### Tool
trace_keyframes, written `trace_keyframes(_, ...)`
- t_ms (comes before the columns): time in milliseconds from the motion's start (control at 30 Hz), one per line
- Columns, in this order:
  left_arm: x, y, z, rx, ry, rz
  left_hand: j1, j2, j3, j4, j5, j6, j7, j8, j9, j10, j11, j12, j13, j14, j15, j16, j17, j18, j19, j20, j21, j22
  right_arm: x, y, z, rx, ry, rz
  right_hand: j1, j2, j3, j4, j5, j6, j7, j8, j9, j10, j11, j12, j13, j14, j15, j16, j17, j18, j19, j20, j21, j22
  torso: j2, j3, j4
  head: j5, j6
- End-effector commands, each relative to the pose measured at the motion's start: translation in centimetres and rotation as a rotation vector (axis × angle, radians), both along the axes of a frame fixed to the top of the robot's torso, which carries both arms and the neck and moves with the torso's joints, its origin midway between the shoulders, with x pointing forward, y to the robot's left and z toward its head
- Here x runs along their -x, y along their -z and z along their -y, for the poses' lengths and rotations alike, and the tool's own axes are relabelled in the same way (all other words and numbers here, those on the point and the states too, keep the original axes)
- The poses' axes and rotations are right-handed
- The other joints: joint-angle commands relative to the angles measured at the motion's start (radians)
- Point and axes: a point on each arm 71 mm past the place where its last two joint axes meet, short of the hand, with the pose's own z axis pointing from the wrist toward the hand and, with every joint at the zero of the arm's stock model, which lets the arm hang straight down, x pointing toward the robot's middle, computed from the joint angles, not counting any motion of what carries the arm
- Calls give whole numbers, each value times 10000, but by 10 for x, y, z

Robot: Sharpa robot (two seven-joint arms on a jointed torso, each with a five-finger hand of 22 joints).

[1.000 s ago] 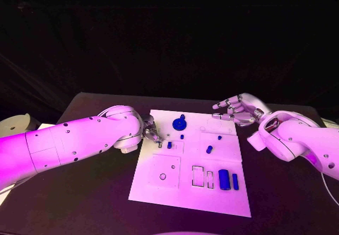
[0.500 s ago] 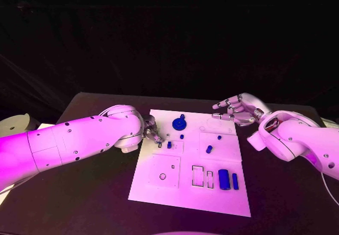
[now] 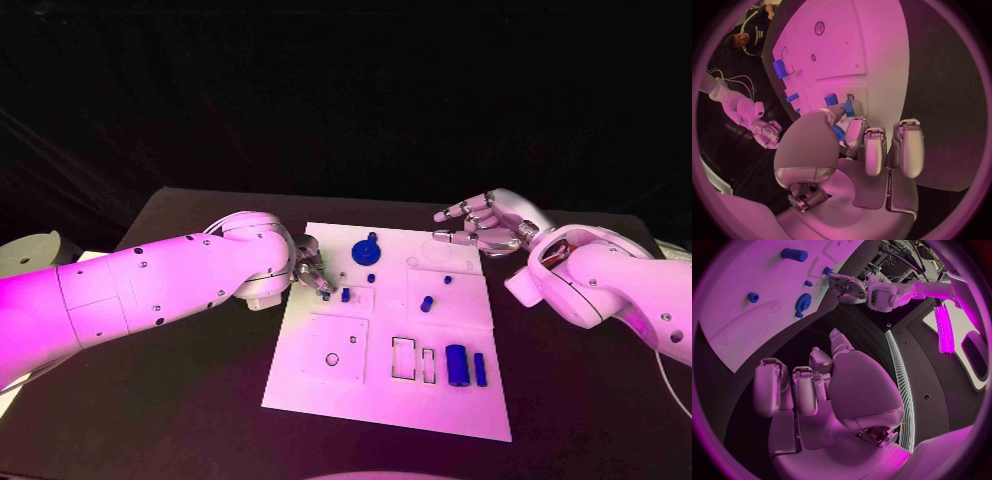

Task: Assemble the parts on the task board

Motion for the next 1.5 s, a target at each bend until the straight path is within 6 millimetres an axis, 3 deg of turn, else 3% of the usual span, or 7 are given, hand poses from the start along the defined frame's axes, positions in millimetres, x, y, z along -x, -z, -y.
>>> trace_keyframes(33,3,8,0,-415,256,-513,-72,21,863,-935,-83,42,-99,-22,1,67,5,36,-3,1037,34,31,2630,-32,731,-26,28,1984,1,1,-2,67,-149,-27,-100,-17,-70,-6,51,81,17,-7,6,-45,-8,-10,-1,802,-73,-59,1665,148,-46,-16,-52,-10,-2,-3,5,0,-14)
trace_keyframes(633,3,10,-2,-748,295,-786,-176,5,724,-947,-122,104,-123,-31,-30,91,-7,59,22,1037,34,31,2630,-46,754,-18,68,2032,1,0,-2,68,-155,-25,-100,-17,-70,-6,51,81,17,-7,6,-45,-8,-10,-1,802,-73,-59,1665,148,-46,-16,-52,-10,-1,-1,8,6,-57)
trace_keyframes(1500,2,10,-1,-960,305,-709,-703,-117,-232,-744,-121,348,-181,-163,-216,145,-52,117,97,1037,-5,31,2630,-62,784,-43,111,2094,2,0,-2,64,-168,3,-115,14,-112,-8,70,97,12,-4,7,-41,-12,12,-7,802,-77,-66,1660,146,-41,-20,-54,-6,-3,0,1,12,-59)
